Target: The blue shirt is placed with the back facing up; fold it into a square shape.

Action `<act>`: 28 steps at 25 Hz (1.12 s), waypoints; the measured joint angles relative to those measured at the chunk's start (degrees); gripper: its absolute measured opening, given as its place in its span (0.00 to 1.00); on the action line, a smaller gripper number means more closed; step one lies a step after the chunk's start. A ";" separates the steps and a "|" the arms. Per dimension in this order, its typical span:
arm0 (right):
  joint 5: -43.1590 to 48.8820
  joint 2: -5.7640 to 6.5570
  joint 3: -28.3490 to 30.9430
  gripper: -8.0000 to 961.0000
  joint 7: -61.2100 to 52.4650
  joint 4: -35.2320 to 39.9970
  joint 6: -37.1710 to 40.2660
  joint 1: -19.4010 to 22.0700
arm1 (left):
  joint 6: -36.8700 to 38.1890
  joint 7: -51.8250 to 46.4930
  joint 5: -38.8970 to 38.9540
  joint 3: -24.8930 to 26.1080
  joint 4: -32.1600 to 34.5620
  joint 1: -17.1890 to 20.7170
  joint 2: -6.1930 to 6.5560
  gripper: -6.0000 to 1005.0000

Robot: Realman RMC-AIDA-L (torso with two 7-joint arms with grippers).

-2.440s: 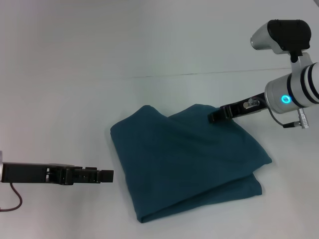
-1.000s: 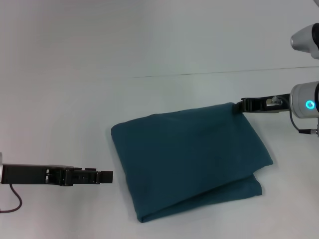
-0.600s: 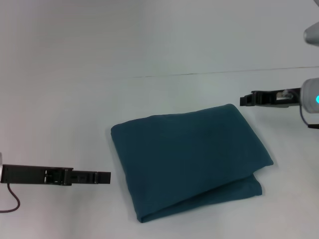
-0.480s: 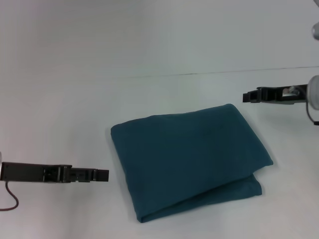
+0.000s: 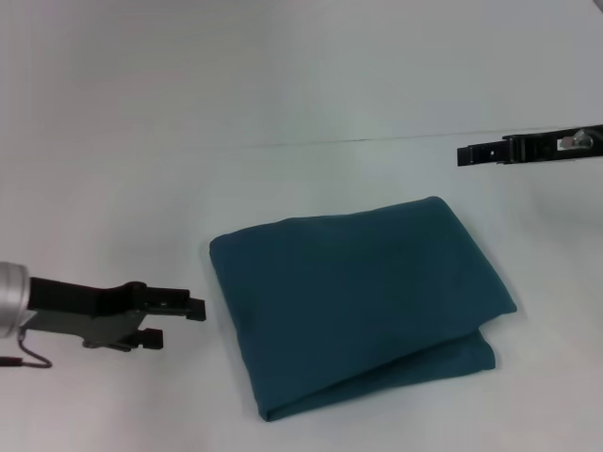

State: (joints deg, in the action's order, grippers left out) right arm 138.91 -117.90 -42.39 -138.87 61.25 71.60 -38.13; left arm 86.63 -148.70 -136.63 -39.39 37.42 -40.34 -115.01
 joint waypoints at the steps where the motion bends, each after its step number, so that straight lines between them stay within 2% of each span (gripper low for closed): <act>1: 0.01 0.00 -0.22 0.49 0.45 0.50 0.42 -0.05 | -0.67 -1.28 -0.67 -0.22 -0.79 -0.66 -0.01 0.92; 10: 0.09 -0.78 -4.00 0.93 2.13 2.79 2.15 0.42 | -6.51 -7.97 -1.82 -3.16 -4.96 -4.15 -0.44 0.92; 18: -0.21 -1.63 -6.29 0.93 3.62 3.04 2.88 0.51 | -12.43 -8.13 -3.25 -4.81 -8.63 -6.14 -1.39 0.91; 28: -0.31 -1.72 -6.75 0.93 3.56 2.49 2.36 0.11 | -12.88 -3.82 -2.49 -5.61 -8.77 -7.35 -4.85 0.92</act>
State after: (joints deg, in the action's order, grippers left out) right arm 138.60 -119.62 -49.13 -135.31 63.73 73.96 -38.02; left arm 73.75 -152.52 -139.12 -45.00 28.65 -47.69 -119.86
